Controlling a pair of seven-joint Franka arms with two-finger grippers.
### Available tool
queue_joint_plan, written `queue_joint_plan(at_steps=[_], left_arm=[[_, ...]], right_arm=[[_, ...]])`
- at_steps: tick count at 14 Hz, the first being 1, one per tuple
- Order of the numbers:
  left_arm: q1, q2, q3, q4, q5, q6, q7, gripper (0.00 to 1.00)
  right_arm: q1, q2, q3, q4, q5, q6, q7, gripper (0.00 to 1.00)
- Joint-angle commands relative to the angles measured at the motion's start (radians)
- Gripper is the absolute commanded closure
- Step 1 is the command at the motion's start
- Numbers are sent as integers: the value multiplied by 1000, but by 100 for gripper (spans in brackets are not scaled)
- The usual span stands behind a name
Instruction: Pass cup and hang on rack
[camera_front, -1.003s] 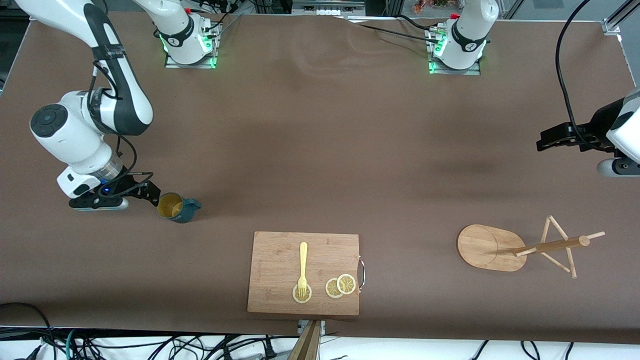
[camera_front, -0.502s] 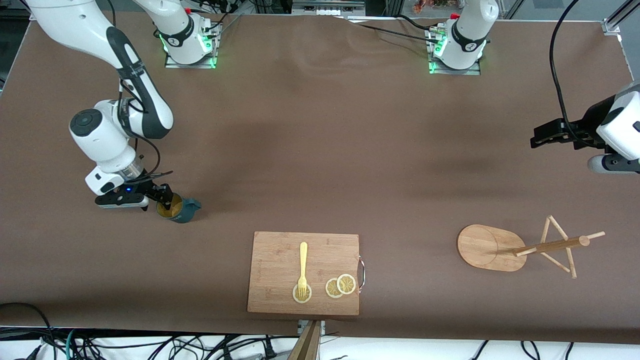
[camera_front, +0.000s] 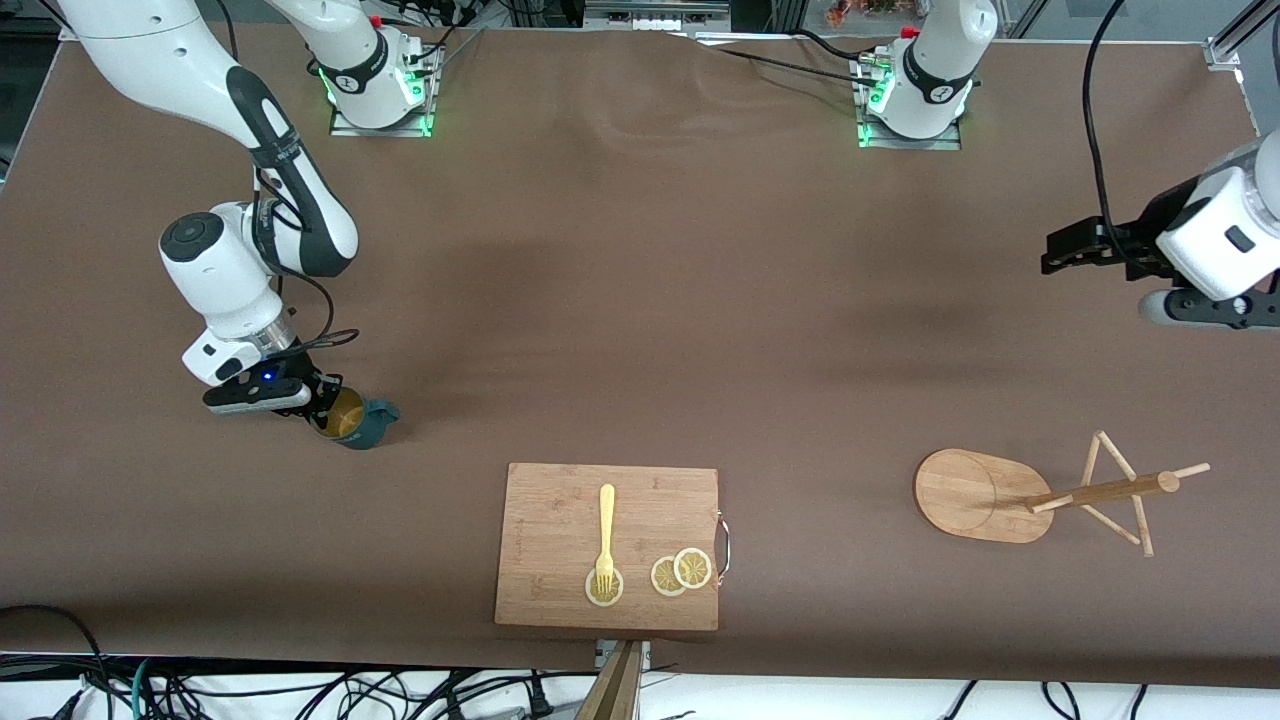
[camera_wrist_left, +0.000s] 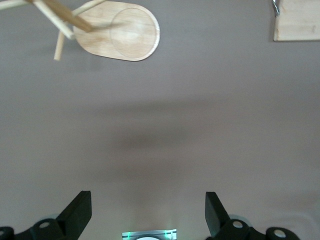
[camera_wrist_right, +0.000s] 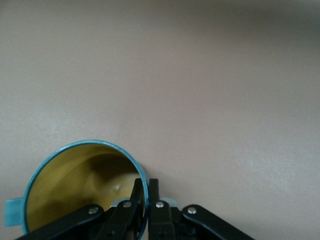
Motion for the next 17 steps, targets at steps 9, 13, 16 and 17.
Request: queue_joint_plan(at_steps=[9, 13, 16, 17], left_arm=[[3, -23, 5, -92, -7, 4, 393, 0], [8, 8, 6, -97, -58, 7, 599, 0], [9, 11, 6, -118, -79, 9, 717, 0], [21, 12, 6, -129, -115, 9, 768, 0]], right_arm=[[2, -91, 78, 199, -5, -401, 23, 100], [66, -65, 105, 449, -1, -839, 118, 100], [132, -19, 107, 559, 4, -909, 253, 100], [166, -4, 107, 583, 3, -909, 311, 100]])
